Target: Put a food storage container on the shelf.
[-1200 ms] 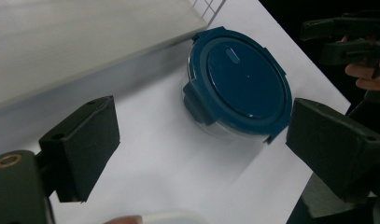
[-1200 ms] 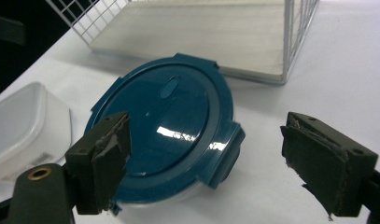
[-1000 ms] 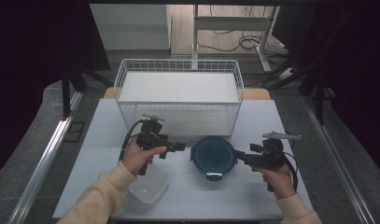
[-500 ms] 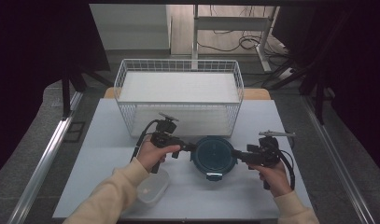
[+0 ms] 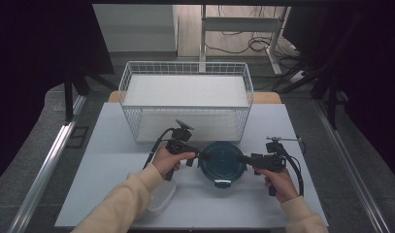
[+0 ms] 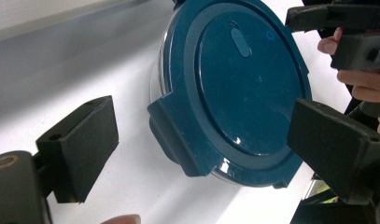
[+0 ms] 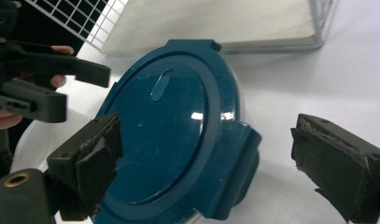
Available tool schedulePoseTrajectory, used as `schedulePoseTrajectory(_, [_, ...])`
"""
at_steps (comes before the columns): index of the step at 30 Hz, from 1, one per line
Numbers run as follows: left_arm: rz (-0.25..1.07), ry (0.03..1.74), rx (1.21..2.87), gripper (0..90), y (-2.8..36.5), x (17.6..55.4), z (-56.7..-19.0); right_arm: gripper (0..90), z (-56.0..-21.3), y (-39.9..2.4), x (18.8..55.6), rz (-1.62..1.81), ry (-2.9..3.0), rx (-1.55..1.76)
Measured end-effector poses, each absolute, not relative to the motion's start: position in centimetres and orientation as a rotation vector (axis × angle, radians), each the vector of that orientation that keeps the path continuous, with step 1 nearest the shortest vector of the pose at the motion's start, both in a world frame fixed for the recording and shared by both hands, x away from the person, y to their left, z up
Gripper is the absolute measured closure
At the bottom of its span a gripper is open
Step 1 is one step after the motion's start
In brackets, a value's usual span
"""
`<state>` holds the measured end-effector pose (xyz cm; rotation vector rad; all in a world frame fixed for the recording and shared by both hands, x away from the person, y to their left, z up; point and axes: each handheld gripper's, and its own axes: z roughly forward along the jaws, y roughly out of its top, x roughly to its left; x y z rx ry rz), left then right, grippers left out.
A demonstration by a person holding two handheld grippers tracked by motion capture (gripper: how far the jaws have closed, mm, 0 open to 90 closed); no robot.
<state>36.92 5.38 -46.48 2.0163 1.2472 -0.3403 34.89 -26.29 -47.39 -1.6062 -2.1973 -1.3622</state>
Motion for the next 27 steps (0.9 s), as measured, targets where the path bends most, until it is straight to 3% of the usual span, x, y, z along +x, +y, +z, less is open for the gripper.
schedulePoseTrajectory(19, [-0.484, 1.290, 2.010, 13.5, 4.9, 38.3, -48.8, 10.1, -49.0, -25.5, 35.2, -1.287, -2.127, -1.576])
schedulePoseTrajectory(27, [-0.565, 1.295, 1.982, 20.4, 4.9, 38.7, -49.4, 13.8, -49.5, -25.6, 35.4, -1.282, -2.053, -1.576])
